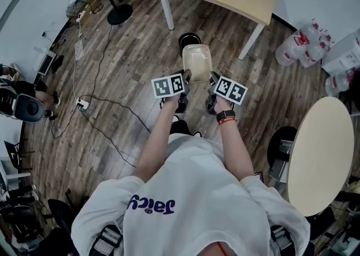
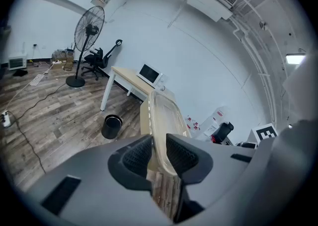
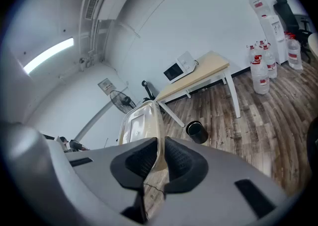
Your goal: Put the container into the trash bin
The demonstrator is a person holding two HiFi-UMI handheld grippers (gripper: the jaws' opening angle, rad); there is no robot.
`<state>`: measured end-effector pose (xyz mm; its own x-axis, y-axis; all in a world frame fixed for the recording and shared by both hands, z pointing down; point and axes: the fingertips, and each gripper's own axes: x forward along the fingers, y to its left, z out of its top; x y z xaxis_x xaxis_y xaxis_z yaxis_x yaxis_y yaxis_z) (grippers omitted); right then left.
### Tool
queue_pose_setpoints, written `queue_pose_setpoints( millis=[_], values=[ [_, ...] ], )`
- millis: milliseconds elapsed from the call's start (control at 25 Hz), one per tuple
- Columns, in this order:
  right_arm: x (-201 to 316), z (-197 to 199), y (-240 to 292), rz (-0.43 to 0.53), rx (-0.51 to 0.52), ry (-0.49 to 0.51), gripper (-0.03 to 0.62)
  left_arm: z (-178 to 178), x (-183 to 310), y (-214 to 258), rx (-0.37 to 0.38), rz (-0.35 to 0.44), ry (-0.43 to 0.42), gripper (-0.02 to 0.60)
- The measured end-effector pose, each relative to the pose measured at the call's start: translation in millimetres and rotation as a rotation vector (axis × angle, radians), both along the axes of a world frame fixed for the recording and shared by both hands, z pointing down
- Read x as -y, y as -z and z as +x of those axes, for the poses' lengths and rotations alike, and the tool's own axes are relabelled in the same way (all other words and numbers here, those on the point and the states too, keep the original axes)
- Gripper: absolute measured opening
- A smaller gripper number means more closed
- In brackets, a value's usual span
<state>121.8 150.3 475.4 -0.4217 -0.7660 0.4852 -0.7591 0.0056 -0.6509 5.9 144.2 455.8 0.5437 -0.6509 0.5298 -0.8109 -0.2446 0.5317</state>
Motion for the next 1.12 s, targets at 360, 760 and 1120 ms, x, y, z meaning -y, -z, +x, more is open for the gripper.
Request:
queue_pose_setpoints(
  millis=[360,760,1120],
  values=[
    [-5.1,8.4,-1.6,-0.01,0.026,-0.003,0.06,8.1,-7.9,0.0,-0.002,-0.009,0.003,0.107],
    [-0.5,-4.9,-21.0,-0.068,0.072,-0.018,0.061,-6.0,-3.4,-16.9,-0.005,-0.04,0.02,0.107],
    [38.5,-6.3,-20.3,-0.101,0.096,-0.06,0.062,-8.4,42.3,-15.8,-0.041,-0.051,0.001,0.107]
  ],
)
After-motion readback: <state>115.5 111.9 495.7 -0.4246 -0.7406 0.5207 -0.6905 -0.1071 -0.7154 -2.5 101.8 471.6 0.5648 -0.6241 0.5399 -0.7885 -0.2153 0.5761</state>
